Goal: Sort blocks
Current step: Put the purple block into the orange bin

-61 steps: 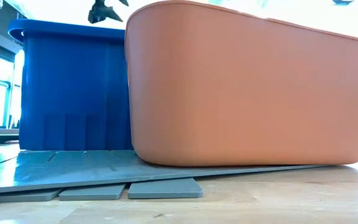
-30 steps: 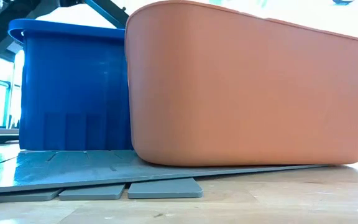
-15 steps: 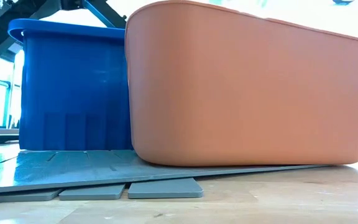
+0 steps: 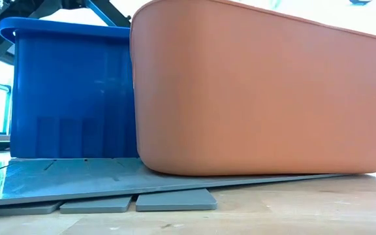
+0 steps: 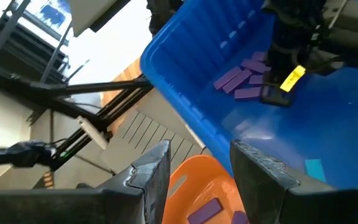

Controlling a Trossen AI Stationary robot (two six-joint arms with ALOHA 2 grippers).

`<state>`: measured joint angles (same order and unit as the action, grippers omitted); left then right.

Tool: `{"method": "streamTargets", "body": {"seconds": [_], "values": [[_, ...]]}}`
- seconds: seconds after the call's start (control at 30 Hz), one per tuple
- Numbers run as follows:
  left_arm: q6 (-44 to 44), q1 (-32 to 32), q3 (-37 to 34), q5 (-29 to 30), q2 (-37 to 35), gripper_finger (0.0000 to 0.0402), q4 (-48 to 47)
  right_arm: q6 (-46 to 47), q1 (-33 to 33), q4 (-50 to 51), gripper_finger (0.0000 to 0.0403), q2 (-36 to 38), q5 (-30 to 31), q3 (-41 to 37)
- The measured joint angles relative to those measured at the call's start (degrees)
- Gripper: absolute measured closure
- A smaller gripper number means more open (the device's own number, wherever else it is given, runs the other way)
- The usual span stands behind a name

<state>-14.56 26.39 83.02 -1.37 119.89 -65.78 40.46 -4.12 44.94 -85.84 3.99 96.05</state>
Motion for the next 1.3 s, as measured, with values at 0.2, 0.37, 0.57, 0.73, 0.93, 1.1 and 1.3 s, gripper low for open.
{"method": "streamTargets", "body": {"seconds": [0.2, 0.37, 0.57, 0.73, 0.93, 1.1, 1.3], "values": [[2.27, 0.76, 3.82, 1.71, -4.61, 0.031, 0.56, 2.07, 0.41, 0.24, 0.0242, 1.09, 4.32, 0.0], [2.01, 1.2, 7.43, -0.56, -13.83, 0.031, 0.19, 1.94, 2.01, 0.28, 0.0242, 1.85, 4.48, 0.0], [-0.11, 1.22, 9.1, -11.59, -28.13, 0.031, 6.06, -0.81, 3.96, -0.97, 0.0242, 1.79, 4.51, -0.16], [-2.01, 0.34, 9.09, -21.71, -38.05, 0.031, 17.67, -3.05, 6.34, -4.23, 0.0229, 1.79, 2.27, -0.55], [-8.92, -0.94, 9.14, -27.5, -44.24, 0.031, 34.38, -9.05, 8.8, -15.25, 0.0167, 0.38, -3.75, -0.55], [-13.29, -2.28, 9.16, -28.34, -45.09, 0.031, 43.18, -13.72, 9.45, -30.33, 0.0127, -2.62, -6.68, -0.55], [-13.96, -3.32, 9.14, -28.34, -44.93, 0.031, 45.18, -13.7, 9.57, -38.12, 0.0123, -5.18, -5.5, -0.61]]}}
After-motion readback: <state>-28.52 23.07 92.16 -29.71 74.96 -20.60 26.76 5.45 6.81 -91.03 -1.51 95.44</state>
